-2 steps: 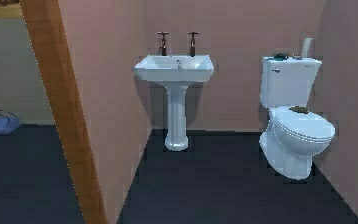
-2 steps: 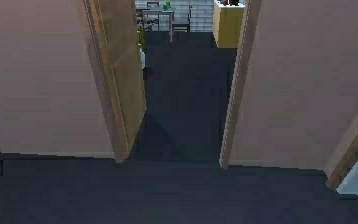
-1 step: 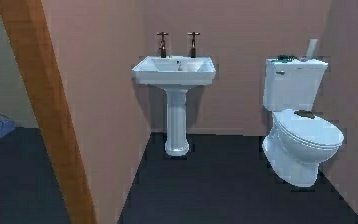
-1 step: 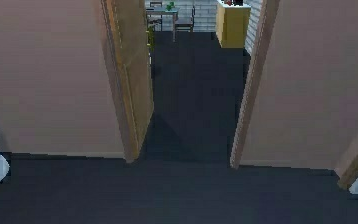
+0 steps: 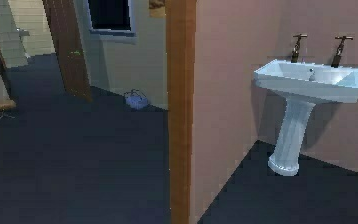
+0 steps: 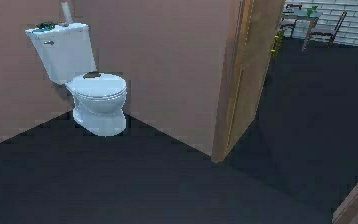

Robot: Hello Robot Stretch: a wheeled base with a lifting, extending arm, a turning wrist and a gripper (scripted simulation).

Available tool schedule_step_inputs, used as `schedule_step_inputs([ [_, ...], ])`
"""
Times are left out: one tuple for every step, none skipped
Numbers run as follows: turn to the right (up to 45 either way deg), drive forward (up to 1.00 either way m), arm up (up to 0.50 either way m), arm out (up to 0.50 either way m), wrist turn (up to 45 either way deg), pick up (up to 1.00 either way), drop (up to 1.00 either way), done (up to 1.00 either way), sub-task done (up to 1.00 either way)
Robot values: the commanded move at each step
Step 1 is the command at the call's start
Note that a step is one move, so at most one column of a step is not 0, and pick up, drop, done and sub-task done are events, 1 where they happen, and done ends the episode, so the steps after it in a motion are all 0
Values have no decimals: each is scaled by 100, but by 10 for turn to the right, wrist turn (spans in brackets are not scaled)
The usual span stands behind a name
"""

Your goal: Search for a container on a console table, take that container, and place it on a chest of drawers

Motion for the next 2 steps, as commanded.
schedule_step_inputs([
  [-30, 0, 0, 0, 0, 0, 0, 0, 0],
  [60, 0, 0, 0, 0, 0, 0, 0, 0],
])
